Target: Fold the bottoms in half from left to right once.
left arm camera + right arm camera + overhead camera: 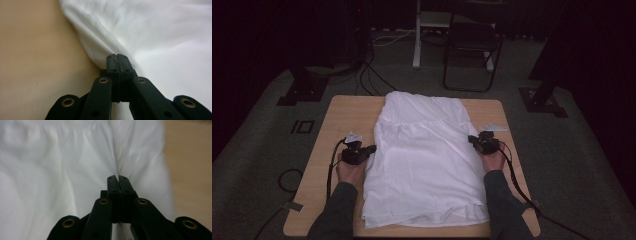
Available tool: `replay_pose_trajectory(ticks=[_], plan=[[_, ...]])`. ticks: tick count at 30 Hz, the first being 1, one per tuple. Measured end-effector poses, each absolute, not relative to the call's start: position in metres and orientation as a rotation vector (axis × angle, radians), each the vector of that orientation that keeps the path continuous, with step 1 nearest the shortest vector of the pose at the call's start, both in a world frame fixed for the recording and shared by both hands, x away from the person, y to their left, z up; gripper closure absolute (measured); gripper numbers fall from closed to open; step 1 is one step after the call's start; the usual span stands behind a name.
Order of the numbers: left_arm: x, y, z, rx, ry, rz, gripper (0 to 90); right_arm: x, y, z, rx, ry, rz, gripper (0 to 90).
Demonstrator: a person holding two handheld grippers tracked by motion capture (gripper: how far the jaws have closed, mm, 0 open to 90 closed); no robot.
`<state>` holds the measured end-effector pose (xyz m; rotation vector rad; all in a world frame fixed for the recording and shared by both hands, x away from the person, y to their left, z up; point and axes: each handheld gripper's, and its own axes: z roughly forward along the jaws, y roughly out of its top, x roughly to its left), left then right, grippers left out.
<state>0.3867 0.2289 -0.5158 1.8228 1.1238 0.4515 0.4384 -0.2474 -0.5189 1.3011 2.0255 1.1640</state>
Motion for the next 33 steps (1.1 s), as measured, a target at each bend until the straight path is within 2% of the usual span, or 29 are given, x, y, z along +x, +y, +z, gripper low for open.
replay_pose_trajectory(ticks=[3,5,6,8,9,13,16,18,19,20,21,26,33], plan=[[0.376,0.223,-0.499,1.822,1.064,0.490,88.3,0.427,-0.260,-0.501,1.280,1.883,1.134,89.5],[0.378,0.222,-0.499,1.827,1.070,0.476,71.2,0.428,-0.264,-0.502,1.295,1.873,1.101,89.5],[0.384,0.217,-0.503,1.859,1.103,0.485,71.2,0.431,-0.269,-0.506,1.322,1.878,1.074,89.5],[0.393,0.211,-0.512,1.869,1.160,0.492,54.1,0.440,-0.276,-0.530,1.405,1.921,1.003,89.3],[0.398,0.208,-0.517,1.884,1.192,0.489,49.6,0.442,-0.277,-0.538,1.428,1.932,0.988,89.2],[0.421,0.199,-0.539,1.951,1.310,0.567,40.6,0.448,-0.277,-0.560,1.476,1.968,0.956,89.0],[0.431,0.201,-0.550,1.935,1.371,0.536,41.4,0.450,-0.275,-0.563,1.477,1.980,0.948,88.9],[0.431,0.200,-0.553,1.947,1.353,0.535,49.5,0.449,-0.275,-0.563,1.474,1.988,0.947,88.8],[0.430,0.200,-0.553,1.968,1.332,0.531,60.2,0.448,-0.274,-0.563,1.473,1.992,0.950,88.8],[0.429,0.199,-0.552,1.985,1.316,0.515,76.3,0.447,-0.274,-0.564,1.473,1.998,0.957,88.8],[0.426,0.198,-0.551,2.000,1.305,0.530,83.6,0.445,-0.274,-0.564,1.470,2.002,0.964,88.8],[0.409,0.209,-0.555,1.978,1.277,0.537,85.9,0.429,-0.272,-0.566,1.478,1.999,1.004,89.1],[0.358,0.233,-0.560,1.941,1.254,0.496,86.0,0.374,-0.266,-0.568,1.451,2.049,1.025,89.1]])
